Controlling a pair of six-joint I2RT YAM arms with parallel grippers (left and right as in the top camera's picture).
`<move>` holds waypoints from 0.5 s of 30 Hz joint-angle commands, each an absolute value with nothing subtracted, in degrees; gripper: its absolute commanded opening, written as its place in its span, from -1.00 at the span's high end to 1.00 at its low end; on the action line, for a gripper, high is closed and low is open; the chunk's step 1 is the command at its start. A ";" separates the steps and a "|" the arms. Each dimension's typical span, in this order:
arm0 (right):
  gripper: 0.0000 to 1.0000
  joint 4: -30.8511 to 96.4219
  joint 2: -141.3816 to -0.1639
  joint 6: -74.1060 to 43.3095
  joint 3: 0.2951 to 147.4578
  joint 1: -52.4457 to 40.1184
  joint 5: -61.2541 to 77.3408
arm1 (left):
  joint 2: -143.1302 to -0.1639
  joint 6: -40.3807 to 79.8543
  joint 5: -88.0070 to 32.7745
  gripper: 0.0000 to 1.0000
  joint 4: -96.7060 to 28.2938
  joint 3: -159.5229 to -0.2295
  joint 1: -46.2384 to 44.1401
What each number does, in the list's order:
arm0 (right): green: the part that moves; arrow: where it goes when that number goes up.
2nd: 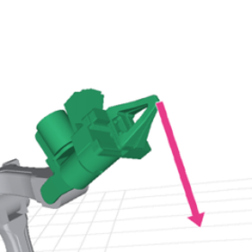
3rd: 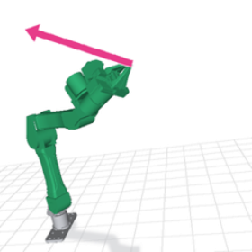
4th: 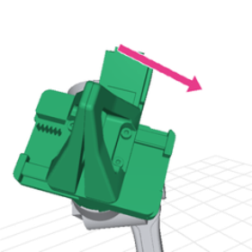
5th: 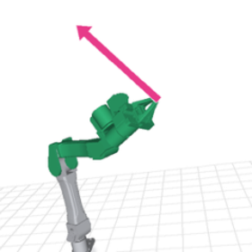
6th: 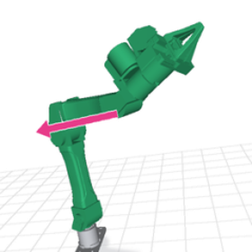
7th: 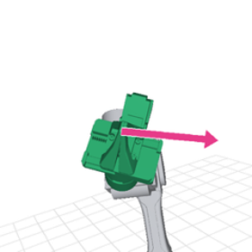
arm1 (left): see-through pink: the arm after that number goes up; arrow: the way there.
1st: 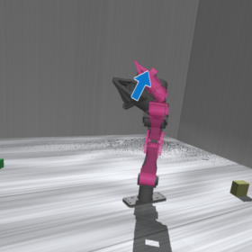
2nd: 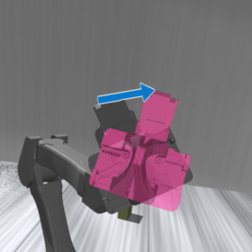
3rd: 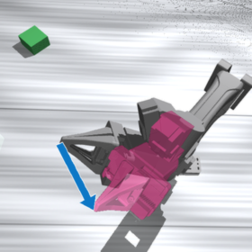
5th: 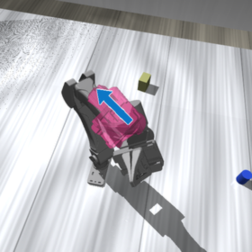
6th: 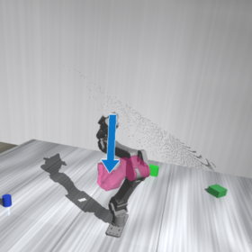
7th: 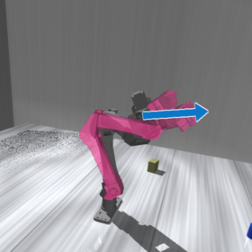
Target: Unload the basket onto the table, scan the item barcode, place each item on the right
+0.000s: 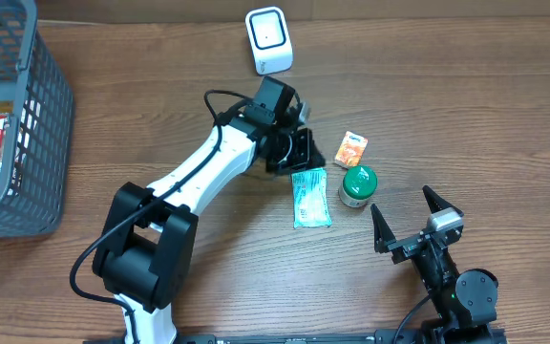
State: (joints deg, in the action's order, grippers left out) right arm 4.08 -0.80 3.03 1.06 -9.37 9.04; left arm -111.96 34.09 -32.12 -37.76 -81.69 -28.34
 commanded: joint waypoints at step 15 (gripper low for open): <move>-1.00 3.81 -0.21 2.98 0.45 -9.26 9.08 | -96.18 5.63 16.12 -1.00 -65.76 -130.78 -5.10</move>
